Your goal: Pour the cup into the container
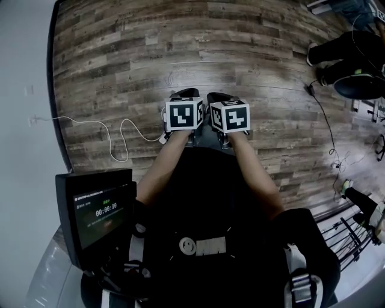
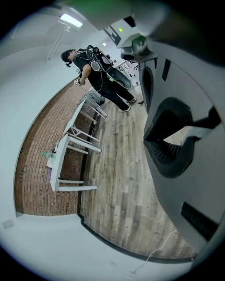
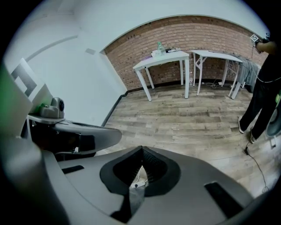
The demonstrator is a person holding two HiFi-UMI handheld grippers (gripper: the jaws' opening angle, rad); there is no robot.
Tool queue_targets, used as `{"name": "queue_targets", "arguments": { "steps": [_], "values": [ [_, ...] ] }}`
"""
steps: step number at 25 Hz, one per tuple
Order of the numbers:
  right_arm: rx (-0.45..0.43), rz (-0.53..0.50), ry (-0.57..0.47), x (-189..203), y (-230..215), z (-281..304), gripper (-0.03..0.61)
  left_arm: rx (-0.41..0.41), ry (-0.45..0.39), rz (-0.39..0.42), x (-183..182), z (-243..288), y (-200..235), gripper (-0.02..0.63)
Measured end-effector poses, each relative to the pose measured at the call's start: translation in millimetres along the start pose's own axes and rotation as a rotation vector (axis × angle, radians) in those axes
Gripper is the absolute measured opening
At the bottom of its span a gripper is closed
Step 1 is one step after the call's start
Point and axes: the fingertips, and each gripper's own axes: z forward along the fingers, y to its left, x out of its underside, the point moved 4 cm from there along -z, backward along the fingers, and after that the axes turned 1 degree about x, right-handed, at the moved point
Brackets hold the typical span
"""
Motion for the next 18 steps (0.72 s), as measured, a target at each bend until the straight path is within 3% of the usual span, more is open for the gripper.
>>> {"name": "queue_targets", "arguments": {
  "steps": [7,18],
  "values": [
    [-0.023,-0.009,-0.007,-22.2,-15.7,7.5,0.005,0.005,-0.001,0.020,-22.0,15.4,-11.3,0.000],
    [-0.128,-0.021,0.000,-118.6,-80.4,28.8,0.005,-0.083,0.006,0.042,-144.1,69.4,-33.9,0.000]
  ]
}}
